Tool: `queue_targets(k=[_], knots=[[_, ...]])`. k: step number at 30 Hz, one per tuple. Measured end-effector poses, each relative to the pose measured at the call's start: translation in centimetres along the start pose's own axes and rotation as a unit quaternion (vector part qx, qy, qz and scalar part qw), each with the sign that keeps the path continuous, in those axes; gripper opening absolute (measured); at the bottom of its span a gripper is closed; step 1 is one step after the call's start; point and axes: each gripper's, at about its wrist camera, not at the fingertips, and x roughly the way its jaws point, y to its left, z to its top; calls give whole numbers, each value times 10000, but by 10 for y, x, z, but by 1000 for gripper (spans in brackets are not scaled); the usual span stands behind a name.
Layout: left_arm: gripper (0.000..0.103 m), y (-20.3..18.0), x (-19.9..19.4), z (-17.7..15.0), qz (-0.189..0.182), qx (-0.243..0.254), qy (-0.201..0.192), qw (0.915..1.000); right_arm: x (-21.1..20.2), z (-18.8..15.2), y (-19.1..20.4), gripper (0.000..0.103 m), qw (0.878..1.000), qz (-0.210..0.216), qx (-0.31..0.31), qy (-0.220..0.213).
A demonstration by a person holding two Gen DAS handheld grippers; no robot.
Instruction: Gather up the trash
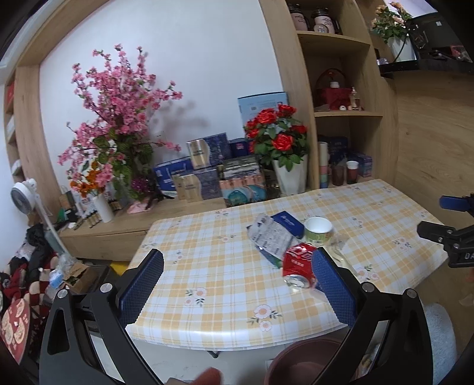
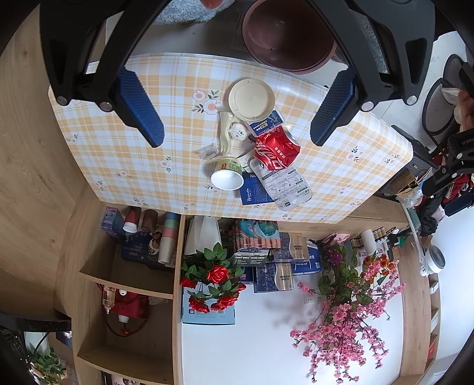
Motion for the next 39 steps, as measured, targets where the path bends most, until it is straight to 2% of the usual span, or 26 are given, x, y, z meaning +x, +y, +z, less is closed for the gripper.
queue_targets(k=[3,6,9,14,16,17,20,22,28,35,39], knots=[[98,3,8,-3,-227,-64,99,9997,3,-3,-9,98,9996,71,258,-59],[98,2,21,-11,-268,-152,202,9993,10,-10,-17,98,9988,223,429,-122],[98,4,34,-24,-514,-309,299,9978,22,-20,-22,98,9987,158,471,-128],[98,-7,53,-43,-216,37,311,9993,54,-43,-27,98,9984,258,501,24],[98,-8,60,-49,-242,68,311,9992,73,-53,-27,97,9973,476,532,189],[98,-8,64,-52,-267,36,305,9992,82,-58,-25,97,9970,526,512,242],[98,-6,76,-63,-287,-107,322,9990,117,-75,-20,97,9979,323,343,439],[98,-5,83,-68,-369,-199,411,9983,139,-86,-14,97,9965,472,193,658],[98,-4,108,-85,-504,-575,854,9934,194,-113,2,97,9935,620,45,953],[98,-6,127,-96,-368,-455,1028,9930,227,-120,12,97,9906,715,167,1153],[97,-3,137,-99,-431,-594,1139,9908,237,-124,7,97,9880,749,378,1295]])
